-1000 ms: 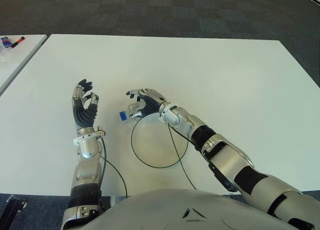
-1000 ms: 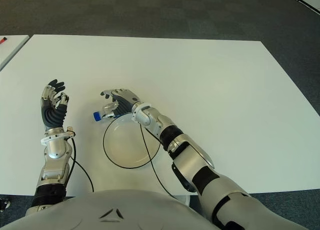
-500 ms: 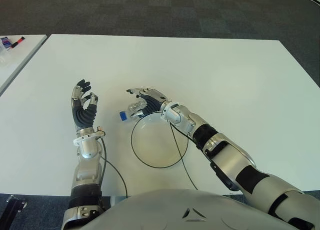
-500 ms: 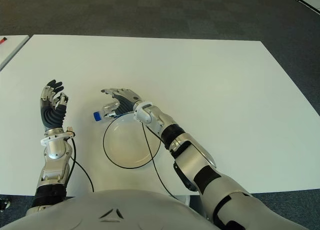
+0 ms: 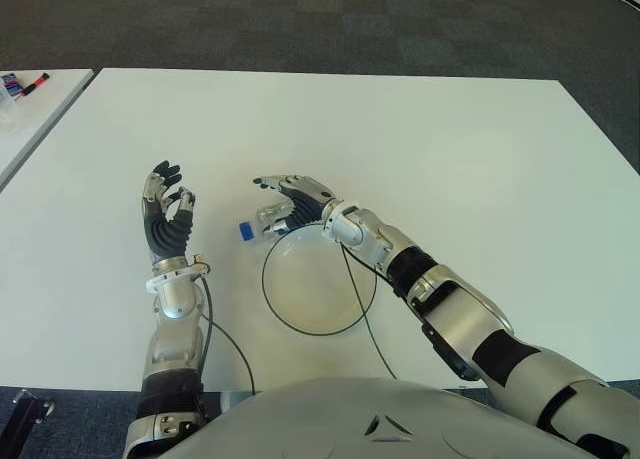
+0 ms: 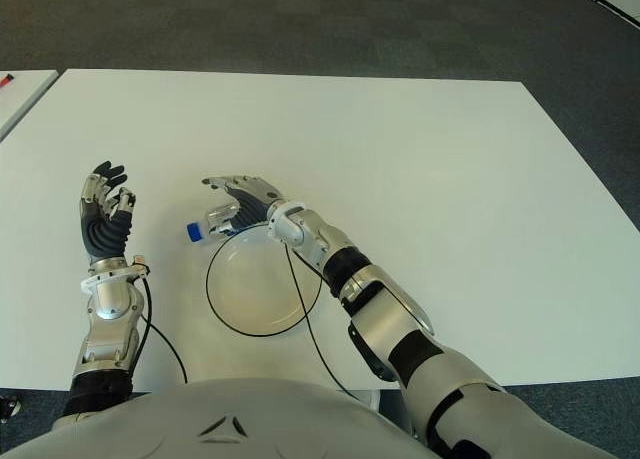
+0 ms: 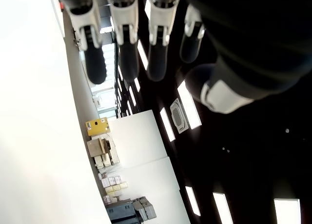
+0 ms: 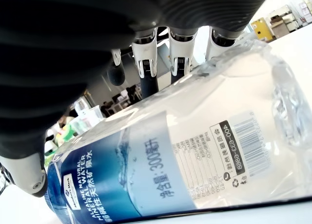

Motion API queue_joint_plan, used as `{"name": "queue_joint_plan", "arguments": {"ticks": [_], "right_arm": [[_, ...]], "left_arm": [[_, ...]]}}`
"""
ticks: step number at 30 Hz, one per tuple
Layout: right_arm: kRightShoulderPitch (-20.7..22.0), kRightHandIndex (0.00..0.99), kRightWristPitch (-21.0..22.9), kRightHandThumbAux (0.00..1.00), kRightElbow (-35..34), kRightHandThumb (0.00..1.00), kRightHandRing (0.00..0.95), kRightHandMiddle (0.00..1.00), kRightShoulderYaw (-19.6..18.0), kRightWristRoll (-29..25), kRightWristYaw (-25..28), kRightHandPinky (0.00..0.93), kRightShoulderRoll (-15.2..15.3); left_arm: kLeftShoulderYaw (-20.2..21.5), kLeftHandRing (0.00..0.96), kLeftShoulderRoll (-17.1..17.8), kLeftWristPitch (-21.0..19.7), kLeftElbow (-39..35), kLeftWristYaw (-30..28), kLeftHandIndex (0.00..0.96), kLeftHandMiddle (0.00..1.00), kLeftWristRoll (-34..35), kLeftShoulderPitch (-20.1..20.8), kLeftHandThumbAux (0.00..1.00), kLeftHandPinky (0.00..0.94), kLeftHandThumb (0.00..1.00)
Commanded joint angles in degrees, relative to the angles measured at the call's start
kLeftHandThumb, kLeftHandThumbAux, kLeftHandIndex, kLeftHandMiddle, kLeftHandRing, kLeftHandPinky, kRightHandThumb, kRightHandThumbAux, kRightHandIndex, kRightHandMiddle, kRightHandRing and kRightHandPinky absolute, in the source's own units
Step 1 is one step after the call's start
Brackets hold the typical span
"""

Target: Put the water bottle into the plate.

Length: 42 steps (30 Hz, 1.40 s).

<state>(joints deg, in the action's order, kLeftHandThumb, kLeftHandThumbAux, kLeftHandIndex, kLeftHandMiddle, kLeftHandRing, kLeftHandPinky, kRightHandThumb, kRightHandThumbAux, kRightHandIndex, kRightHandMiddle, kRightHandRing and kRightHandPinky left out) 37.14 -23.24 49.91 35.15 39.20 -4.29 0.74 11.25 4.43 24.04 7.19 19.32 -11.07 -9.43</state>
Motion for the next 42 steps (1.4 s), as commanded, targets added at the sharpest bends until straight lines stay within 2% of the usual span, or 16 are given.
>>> {"name": "queue_joint_plan", "arguments": {"ticks": [1,12,19,22,25,29,31,39,42], "right_arm": [[-0.2,0.006,0.4,0.575,-0.5,0.346,0.288,0.211,0.0,-0.3,1.1,0.361,0.4],[-0.2,0.008,0.3,0.577,-0.9,0.351,0.292,0.213,-0.3,-0.7,2.1,0.355,0.8],[3.5,0.036,-0.5,0.561,3.5,0.408,0.291,0.221,-2.1,-1.9,1.9,0.36,1.0],[5.9,0.043,-0.2,0.556,3.9,0.423,0.296,0.226,-3.1,-2.0,1.8,0.368,2.2],[6.9,0.056,0.3,0.548,2.9,0.441,0.326,0.248,-3.6,-1.5,1.6,0.438,3.4],[8.1,0.069,3.1,0.549,2.1,0.452,0.364,0.265,-2.0,2.5,-1.8,0.506,5.0],[8.5,0.079,4.5,0.549,2.6,0.461,0.373,0.266,-1.2,4.1,-3.2,0.505,5.6],[8.5,0.089,6.0,0.536,4.7,0.471,0.337,0.264,-0.3,5.4,-5.4,0.337,6.0],[8.5,0.086,6.2,0.537,4.7,0.472,0.323,0.265,-0.3,5.2,-5.8,0.321,6.0]], "left_arm": [[0.5,0.233,-0.4,0.5,0.8,0.4,0.166,0.224,0.7,0.1,0.581,0.292,0.659],[0.6,0.234,-0.5,1.0,1.1,0.4,0.167,0.224,0.9,0.1,0.579,0.291,0.66],[0.8,0.236,-0.5,1.0,1.3,-0.1,0.169,0.224,1.2,0.2,0.573,0.293,0.662],[0.9,0.237,-0.3,1.5,1.6,-0.3,0.17,0.224,1.5,0.2,0.573,0.295,0.662],[0.9,0.241,-0.2,1.9,1.9,-0.3,0.173,0.227,1.5,0.3,0.576,0.297,0.658],[0.8,0.243,-0.2,2.4,1.9,-0.4,0.174,0.23,1.5,0.3,0.58,0.298,0.654],[0.8,0.243,-0.3,2.7,1.9,-0.3,0.174,0.232,1.5,0.3,0.583,0.297,0.652],[0.7,0.238,-0.3,2.8,1.6,0.1,0.172,0.233,0.8,0.1,0.596,0.287,0.658],[0.6,0.237,-0.3,2.6,1.5,0.3,0.173,0.234,0.1,0.0,0.6,0.288,0.656]]}}
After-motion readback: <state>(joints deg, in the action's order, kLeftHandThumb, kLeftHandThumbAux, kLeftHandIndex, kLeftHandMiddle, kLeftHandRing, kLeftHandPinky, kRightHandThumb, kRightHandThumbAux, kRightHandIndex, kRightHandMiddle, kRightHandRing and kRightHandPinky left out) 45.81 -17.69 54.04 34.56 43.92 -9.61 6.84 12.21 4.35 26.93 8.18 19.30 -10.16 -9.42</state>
